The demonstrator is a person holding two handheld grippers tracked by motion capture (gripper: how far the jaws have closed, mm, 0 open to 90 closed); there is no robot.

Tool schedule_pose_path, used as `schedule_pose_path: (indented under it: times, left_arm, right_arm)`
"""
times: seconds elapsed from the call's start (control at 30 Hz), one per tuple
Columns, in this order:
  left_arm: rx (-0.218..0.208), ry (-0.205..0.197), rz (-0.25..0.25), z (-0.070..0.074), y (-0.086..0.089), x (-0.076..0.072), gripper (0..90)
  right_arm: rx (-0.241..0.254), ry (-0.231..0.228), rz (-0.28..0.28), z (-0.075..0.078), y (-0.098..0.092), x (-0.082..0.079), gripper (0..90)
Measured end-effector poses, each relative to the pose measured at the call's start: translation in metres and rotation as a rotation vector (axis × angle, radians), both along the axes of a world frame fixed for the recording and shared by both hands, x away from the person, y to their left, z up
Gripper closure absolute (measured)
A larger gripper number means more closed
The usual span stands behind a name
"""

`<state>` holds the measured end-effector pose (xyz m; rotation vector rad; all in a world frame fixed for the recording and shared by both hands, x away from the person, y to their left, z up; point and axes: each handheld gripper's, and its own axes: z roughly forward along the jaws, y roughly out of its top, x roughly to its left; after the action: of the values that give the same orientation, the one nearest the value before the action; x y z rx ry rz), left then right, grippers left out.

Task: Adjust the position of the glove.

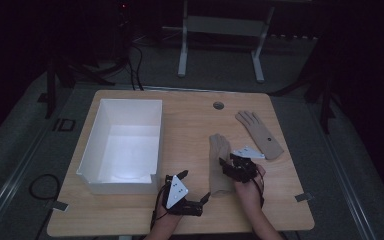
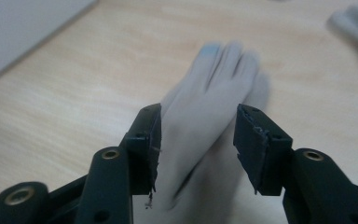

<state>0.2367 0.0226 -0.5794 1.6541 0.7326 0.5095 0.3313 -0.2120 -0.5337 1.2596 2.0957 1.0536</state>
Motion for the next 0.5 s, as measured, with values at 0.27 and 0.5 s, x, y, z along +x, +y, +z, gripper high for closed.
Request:
schedule_pose_path:
  times: [0.27, 0.5]
  left_arm:
    - [-0.003, 0.005, 0.003, 0.000, 0.000, 0.000, 0.1]
    - [-0.005, 0.007, 0.003, 0.000, 0.000, 0.001, 0.1]
  right_arm:
    - [0.006, -0.059, 0.020, 0.029, -0.040, 0.017, 51.3]
    - [0.021, -0.071, 0.033, 0.035, -0.073, 0.035, 53.8]
